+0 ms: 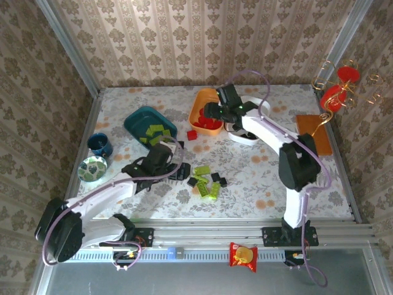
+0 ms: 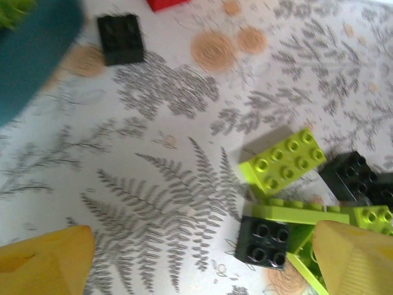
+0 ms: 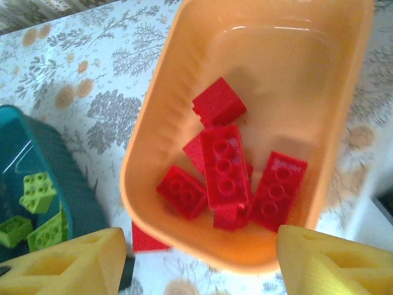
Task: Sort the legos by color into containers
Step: Place the lego in the container, then pick up the lego from the center of the table.
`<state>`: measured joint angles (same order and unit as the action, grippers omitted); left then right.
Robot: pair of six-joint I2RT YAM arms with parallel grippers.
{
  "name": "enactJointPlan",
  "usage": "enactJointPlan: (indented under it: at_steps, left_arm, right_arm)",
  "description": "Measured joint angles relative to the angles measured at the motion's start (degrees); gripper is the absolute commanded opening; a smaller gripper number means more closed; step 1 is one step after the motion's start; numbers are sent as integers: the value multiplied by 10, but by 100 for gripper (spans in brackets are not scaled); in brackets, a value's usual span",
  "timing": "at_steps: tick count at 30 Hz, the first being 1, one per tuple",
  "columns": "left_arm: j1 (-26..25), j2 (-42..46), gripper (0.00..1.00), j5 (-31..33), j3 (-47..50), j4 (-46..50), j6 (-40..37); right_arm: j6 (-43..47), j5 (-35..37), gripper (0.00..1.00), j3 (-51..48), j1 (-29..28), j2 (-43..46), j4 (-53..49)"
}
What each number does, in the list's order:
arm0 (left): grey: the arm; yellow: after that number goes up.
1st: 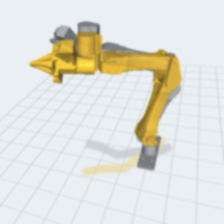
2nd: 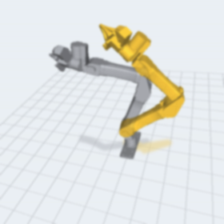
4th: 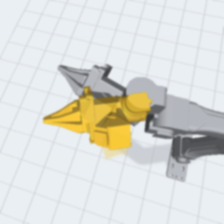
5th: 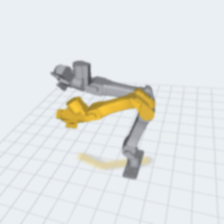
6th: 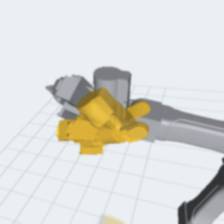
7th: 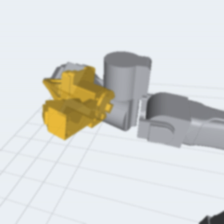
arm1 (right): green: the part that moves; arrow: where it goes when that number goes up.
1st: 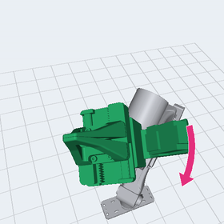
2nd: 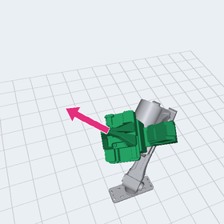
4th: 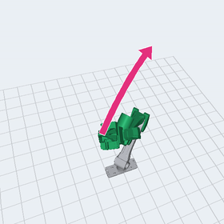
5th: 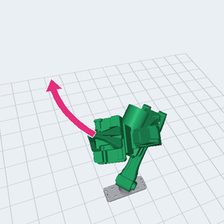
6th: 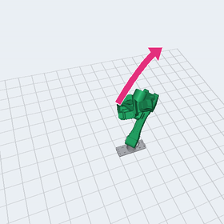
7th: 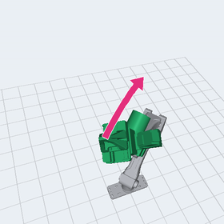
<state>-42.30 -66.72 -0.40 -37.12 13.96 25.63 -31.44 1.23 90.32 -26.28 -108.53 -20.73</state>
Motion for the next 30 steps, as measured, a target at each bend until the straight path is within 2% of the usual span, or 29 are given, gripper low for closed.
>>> enactJointPlan:
  at_steps: [6,11,14,23,30]
  left_arm:
    - [-42,-94,93,-41,-42,3,-21]
    - [-57,-171,93,-37,-95,7,-38]
    - [-57,-205,89,-30,-125,10,-52]
    - [-57,-299,91,-24,-198,33,-69]
    - [-62,-318,92,-13,-208,50,-73]
  right_arm:
    - [-2,-6,67,-158,0,126,26]
    - [-2,-5,67,-236,0,175,26]
    - [-2,-3,67,-266,0,203,26]
    - [-7,1,67,-311,12,258,30]
    - [-11,1,68,-319,19,267,30]
